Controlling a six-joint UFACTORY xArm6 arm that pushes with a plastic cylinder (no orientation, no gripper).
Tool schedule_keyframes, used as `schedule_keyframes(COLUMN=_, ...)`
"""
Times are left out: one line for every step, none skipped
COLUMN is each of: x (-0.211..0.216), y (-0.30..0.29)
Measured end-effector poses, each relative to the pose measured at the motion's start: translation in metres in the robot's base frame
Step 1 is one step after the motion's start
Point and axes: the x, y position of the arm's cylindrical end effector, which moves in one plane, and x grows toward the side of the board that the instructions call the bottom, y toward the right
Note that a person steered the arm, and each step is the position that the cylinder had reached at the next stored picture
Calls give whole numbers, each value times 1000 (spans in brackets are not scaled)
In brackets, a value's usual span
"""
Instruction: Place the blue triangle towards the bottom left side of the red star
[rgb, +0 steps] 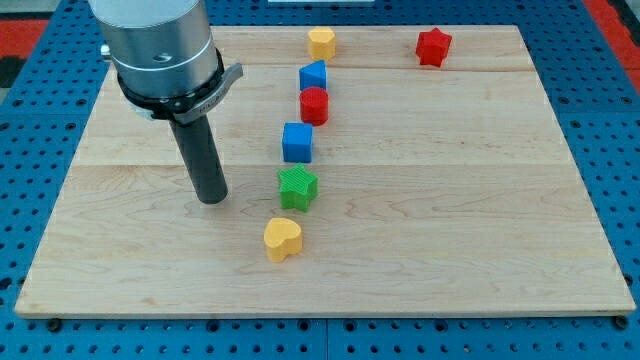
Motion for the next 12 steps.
schedule_keyframes(x=0, y=0)
schedule_keyframes(x=-3, y=-6)
schedule_keyframes(x=-32, y=-7)
schedule_keyframes(x=-50, y=-16)
schedule_keyframes(x=-83, y=-20)
schedule_keyframes(x=-126, y=-19)
schedule_keyframes(x=-154, y=-4)
schedule_keyframes(x=-177, y=17)
schedule_keyframes(x=-187, y=46)
schedule_keyframes(x=-188, y=56)
schedule_keyframes(x=-217, y=46)
schedule_keyframes(x=-245, y=46)
